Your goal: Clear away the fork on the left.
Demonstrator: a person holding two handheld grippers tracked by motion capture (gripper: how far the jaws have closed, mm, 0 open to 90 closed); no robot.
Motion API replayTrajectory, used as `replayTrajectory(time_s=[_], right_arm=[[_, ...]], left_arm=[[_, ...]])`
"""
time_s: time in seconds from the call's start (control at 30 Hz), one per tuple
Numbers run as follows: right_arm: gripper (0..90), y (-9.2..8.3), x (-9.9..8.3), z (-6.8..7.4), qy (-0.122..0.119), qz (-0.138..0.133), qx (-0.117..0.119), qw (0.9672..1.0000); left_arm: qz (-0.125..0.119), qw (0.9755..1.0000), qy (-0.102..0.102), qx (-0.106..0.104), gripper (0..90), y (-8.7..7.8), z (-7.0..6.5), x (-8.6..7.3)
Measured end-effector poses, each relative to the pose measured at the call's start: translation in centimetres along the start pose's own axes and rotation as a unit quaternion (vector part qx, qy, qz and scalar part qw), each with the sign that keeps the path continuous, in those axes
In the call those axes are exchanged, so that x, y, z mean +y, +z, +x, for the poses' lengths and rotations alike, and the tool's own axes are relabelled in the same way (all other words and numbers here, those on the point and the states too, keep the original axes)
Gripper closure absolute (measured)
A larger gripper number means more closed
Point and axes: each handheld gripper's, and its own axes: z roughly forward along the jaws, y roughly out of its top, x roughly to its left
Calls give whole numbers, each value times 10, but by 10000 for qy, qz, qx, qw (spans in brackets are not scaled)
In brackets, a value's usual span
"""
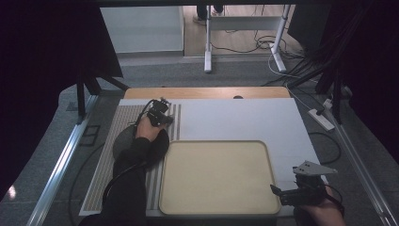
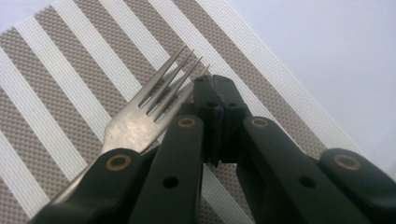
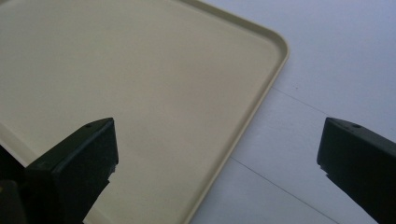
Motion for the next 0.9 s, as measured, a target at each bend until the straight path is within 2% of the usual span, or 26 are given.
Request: replayTrajectory(time_s=[0.23, 0.33, 0.43, 0.47, 0.57, 0.67, 0.7, 0.73, 0.77, 0.8, 0.83, 0.9], right_arm=[[0, 0, 0, 0, -2, 17, 1, 10000], [0, 0, 0, 0, -6, 23, -4, 10000], [0, 1, 0, 0, -3, 30, -2, 10000], [0, 0, 0, 0, -2, 27, -1, 10000], [0, 1, 0, 0, -3, 35, -2, 10000], [0, 1, 0, 1, -26, 33, -3, 10000], [0, 1, 0, 1, -26, 33, -3, 10000], [0, 1, 0, 1, -27, 38, -3, 10000], [0, 1, 0, 1, -25, 38, -1, 10000], [0, 1, 0, 1, -25, 37, -1, 10000], [0, 1, 0, 1, -25, 37, -1, 10000], [0, 1, 0, 0, -20, 37, 0, 10000]], left_arm=[[-41, 9999, -134, 93, 890, 3, 8, 6], [-90, 9997, -214, -58, 864, 2, 12, 4], [-123, 9995, -220, -173, 753, -1, 14, 2], [-213, 9991, -270, -229, 701, -6, 17, 0], [-306, 9987, -307, -254, 536, -12, 21, -2], [-411, 9987, -242, -175, 364, -22, 28, -5], [-427, 9985, -254, -208, 364, -24, 30, -6], [-400, 9986, -258, -222, 244, -27, 35, -7], [-359, 9988, -267, -174, 179, -29, 37, -7], [-359, 9988, -267, -174, 120, -29, 37, -7], [-281, 9992, -252, -89, 120, -30, 40, -7], [-215, 9992, -319, -110, 5, -30, 45, -8]])
